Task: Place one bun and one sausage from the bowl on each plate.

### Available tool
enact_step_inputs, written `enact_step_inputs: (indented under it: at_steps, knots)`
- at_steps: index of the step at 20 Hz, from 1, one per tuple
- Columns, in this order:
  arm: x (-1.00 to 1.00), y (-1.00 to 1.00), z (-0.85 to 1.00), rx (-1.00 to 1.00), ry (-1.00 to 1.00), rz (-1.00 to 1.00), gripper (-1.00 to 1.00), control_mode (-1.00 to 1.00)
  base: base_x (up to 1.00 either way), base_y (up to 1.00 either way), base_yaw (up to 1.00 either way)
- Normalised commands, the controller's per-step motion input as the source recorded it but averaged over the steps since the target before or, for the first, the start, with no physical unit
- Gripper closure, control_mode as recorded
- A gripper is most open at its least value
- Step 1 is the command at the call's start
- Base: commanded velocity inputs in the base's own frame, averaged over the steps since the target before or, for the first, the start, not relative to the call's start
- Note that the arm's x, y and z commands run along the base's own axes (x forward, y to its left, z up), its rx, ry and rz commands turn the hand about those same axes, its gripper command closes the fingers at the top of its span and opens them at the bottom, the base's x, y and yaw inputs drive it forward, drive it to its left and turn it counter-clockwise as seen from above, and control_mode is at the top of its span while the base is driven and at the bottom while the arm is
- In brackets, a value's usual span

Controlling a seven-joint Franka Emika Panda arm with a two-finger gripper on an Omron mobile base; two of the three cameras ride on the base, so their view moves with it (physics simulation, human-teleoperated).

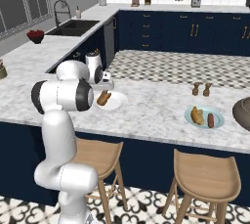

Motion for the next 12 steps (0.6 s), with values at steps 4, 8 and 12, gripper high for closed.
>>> enact_step_inputs:
  at_steps: [4, 8, 12]
  knots:
    - [-1.00, -0.19, 0.49, 0.06, 0.00, -0.25, -1.00, -1.00, 0.00, 0.00, 0.00]
    - [-1.00, 0.00, 0.22, 0.01, 0.00, -0.24, -1.00, -1.00, 0.00, 0.00, 0.00]
    - [-1.00, -0.34, 0.17, 0.02, 0.00, -0.24, -1.00, -1.00, 0.00, 0.00, 0.00]
